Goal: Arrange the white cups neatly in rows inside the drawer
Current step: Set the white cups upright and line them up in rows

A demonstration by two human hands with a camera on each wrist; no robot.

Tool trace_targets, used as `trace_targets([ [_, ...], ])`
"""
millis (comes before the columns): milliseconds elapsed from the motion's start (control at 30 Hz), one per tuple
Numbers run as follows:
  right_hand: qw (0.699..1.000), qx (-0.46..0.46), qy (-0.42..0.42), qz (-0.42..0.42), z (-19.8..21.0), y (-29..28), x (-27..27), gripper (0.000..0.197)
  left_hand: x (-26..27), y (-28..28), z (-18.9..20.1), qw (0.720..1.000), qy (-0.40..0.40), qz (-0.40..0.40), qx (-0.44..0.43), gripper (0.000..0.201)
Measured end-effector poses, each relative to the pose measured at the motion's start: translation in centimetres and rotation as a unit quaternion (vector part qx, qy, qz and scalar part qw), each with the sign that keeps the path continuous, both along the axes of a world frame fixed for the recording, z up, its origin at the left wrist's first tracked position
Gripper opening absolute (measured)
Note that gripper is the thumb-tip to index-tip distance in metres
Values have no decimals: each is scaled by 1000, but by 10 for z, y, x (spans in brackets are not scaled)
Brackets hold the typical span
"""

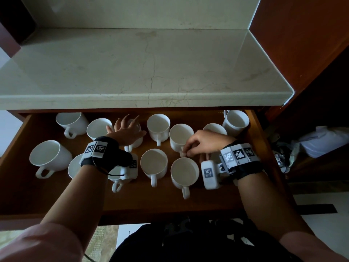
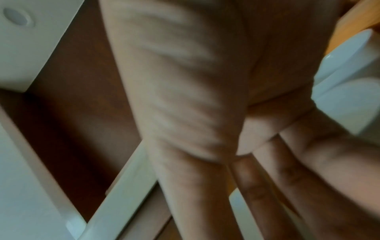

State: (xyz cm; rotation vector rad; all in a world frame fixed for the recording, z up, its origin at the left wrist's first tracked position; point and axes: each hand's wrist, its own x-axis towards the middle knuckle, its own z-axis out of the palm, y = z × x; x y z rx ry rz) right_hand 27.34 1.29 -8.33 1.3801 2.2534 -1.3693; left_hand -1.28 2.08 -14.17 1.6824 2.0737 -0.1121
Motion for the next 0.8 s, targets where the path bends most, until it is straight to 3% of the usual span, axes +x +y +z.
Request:
trace_targets([
  [200,971,163,71,-163,6,21,43,8,5,-1,8,1000,-8,-11,17,74],
  [367,958,234,44,-161,-5,30,67,23,27,1,16,998,-18,-61,18,76],
  [467,955,246,24,-163,-8,32,71,33,50,3,22,996,-51,-79,-5,78],
  [600,957,230,-13,-178,-9,35,73,35,77,6,32,993,-39,-113,-23,82],
  [800,961,180,-117,-176,-16,42,73,38,84,1,25,994,-45,-90,-42,81],
])
